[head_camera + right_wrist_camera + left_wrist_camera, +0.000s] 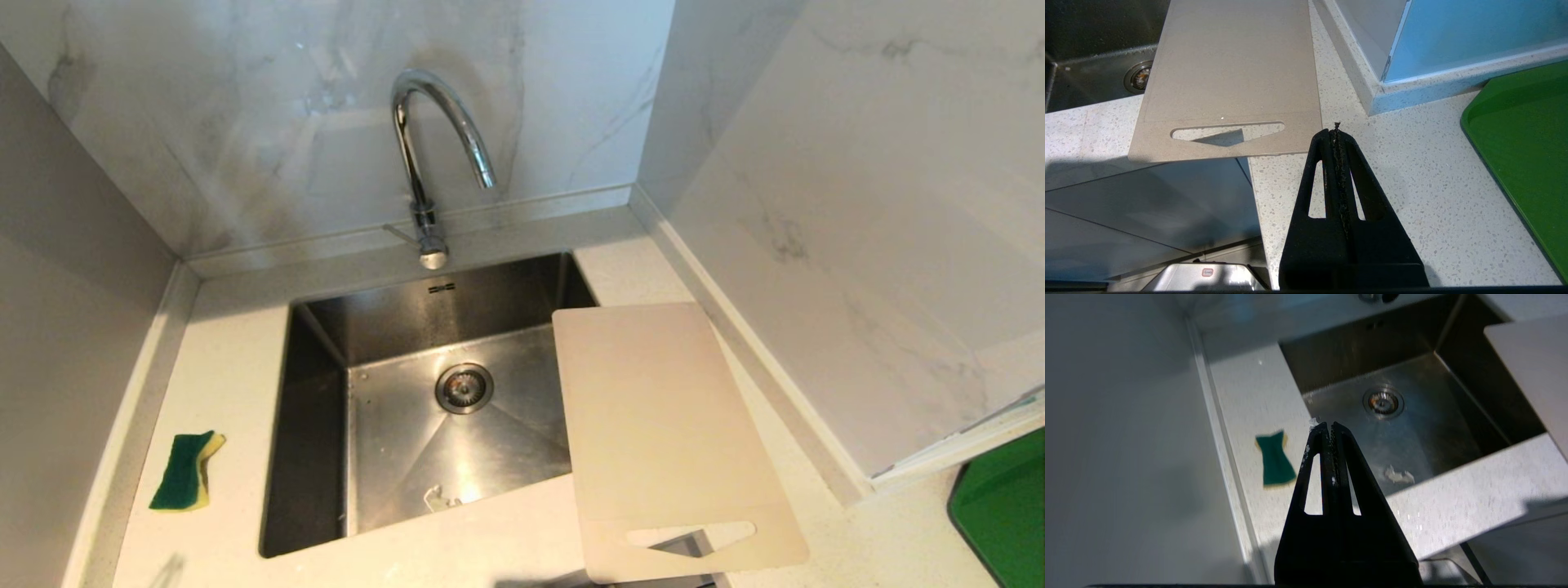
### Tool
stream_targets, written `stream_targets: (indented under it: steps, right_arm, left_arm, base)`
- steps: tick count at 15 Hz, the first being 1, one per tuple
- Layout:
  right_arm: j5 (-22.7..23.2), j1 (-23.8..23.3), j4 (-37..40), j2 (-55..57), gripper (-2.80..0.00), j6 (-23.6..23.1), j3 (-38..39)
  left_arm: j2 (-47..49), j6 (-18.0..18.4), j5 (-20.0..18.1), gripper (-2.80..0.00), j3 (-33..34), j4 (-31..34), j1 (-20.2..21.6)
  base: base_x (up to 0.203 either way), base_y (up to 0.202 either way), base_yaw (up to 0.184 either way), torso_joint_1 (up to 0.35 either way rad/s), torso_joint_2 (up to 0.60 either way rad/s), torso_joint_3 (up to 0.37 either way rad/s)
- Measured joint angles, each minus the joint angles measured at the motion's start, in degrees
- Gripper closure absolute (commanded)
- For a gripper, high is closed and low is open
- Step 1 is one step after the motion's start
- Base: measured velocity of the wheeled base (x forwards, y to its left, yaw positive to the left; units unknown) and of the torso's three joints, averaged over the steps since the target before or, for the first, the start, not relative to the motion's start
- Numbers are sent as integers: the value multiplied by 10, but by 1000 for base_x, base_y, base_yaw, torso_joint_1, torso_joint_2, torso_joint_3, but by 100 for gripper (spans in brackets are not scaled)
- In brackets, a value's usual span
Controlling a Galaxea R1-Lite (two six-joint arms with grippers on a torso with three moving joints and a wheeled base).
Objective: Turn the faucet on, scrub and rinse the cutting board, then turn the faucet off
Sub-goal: Turn on the tap
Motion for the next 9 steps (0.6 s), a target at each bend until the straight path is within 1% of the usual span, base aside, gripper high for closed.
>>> stream_targets:
  steps: [3,6,9]
  right_arm:
    - [0,0,0,0,0,0,0]
    - [0,0,0,0,0,0,0]
    - [0,0,0,0,0,0,0]
  left_arm:
    - [113,21,-1,0,-108,-13,-4]
    - [220,33,-2,0,-207,-19,-7]
    - [314,39,4,0,-287,-20,-33]
  base:
    - [0,0,0,0,0,0]
    - [0,0,0,0,0,0]
    - [0,0,0,0,0,0]
